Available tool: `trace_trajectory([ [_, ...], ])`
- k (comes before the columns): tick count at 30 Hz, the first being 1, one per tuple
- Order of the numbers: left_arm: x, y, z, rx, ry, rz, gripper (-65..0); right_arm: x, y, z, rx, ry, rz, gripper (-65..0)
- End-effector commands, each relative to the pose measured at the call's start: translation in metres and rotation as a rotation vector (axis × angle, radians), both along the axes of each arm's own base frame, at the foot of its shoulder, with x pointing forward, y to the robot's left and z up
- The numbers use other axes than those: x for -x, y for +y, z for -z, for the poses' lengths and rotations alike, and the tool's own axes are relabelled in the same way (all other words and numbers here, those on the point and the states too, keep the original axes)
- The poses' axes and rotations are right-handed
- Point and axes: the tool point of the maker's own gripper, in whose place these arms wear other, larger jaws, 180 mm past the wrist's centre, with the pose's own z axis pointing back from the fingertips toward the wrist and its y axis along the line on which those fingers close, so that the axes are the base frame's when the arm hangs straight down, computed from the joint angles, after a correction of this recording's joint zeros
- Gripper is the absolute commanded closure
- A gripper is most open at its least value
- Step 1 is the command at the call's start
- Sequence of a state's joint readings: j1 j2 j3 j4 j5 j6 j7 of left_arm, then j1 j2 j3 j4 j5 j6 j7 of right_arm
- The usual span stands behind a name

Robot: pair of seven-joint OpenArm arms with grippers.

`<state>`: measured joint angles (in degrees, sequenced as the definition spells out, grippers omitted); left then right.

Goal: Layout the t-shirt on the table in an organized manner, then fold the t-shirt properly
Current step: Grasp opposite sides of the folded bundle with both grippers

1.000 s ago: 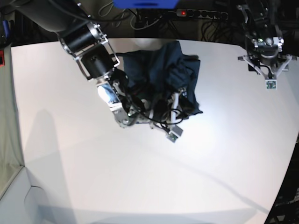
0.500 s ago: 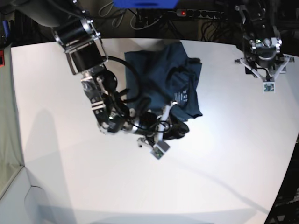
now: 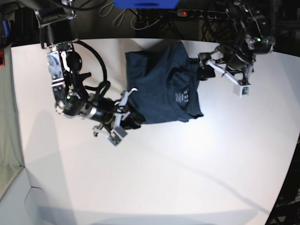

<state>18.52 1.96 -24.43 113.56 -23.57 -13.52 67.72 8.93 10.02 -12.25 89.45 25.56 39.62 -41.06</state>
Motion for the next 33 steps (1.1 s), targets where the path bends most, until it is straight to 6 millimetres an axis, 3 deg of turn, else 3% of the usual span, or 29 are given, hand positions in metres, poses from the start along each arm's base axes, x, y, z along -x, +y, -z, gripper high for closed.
trace_trajectory([
  [1,-0.005,-0.007,-0.010,0.027,-0.035,0.028,-57.0,-0.004,0.000,-0.013,-0.022,-0.036,-0.007,-11.2],
  [4,-0.007,-0.021,-0.014,0.084,-0.052,0.074,-56.9,-0.004,-0.010,-0.007,0.011,-0.013,0.008,-11.2],
  [8,-0.006,-0.044,-0.013,0.112,-0.038,0.139,-51.9,-0.007,-0.023,-0.004,0.025,0.003,0.047,-11.2],
  [14,0.002,-0.065,0.005,0.135,0.020,0.214,-45.5,-0.008,-0.032,-0.004,0.028,0.005,0.069,-11.2],
  [19,0.007,-0.067,0.019,0.151,0.065,0.212,-43.5,-0.008,-0.032,-0.002,0.027,0.010,0.070,-11.2],
  [25,0.000,-0.070,0.024,0.169,0.072,0.214,-23.7,-0.008,-0.032,-0.001,0.028,0.010,0.071,-11.2],
  [33,-0.011,-0.066,0.010,0.151,0.021,0.216,-22.3,-0.008,-0.033,0.000,0.033,0.011,0.072,-11.2],
])
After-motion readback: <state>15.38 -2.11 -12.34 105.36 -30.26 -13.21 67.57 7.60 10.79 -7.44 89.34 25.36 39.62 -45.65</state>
